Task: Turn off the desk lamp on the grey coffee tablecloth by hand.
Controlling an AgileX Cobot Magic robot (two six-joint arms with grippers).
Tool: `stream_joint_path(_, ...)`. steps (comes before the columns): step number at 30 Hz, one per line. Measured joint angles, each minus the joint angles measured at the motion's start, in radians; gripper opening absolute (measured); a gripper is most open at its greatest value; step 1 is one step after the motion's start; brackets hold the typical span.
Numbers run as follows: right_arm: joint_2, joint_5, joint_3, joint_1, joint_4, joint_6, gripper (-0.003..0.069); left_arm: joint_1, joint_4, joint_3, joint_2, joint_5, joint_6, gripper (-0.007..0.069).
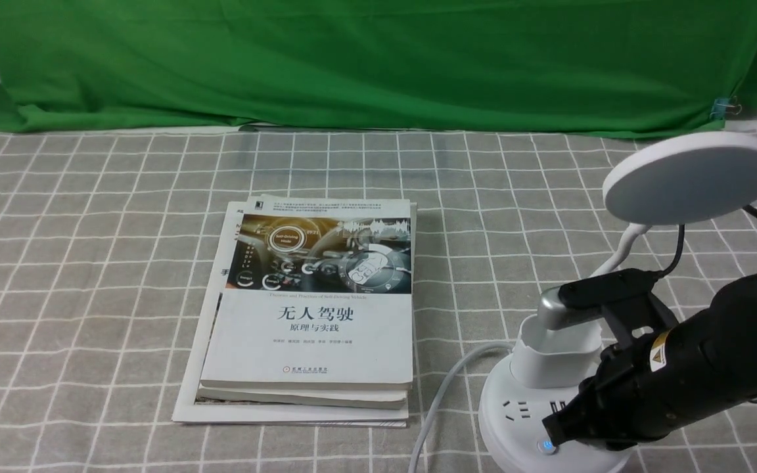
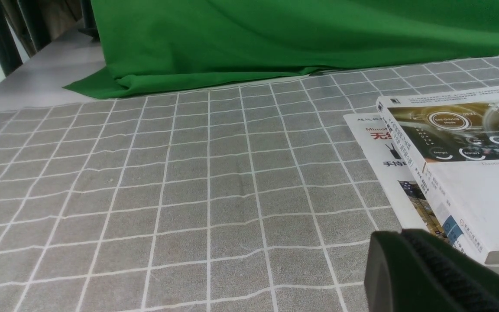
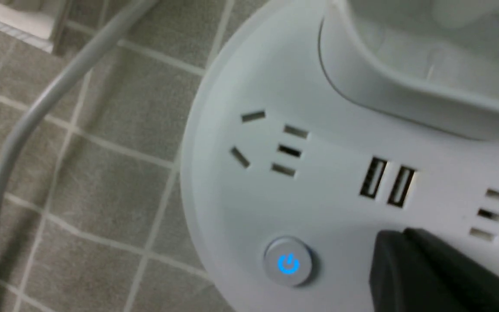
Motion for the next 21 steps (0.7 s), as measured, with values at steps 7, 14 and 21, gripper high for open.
stream_joint_path(7,-0.147,-0.064,0.012,0.000,-0.007,0.006,0.0035,0.000,0.000,0.000,0.000,0.000,0.000,0.0001)
stream_joint_path(14,-0.258,-0.088,0.016,0.000,-0.008,-0.031,0.0025,0.000,0.000,0.000,0.000,0.000,0.000,0.0001)
stream_joint_path(21,-0.299,-0.023,0.094,-0.025,-0.008,-0.045,0.0025,0.000,0.000,0.000,0.000,0.000,0.000,0.0001)
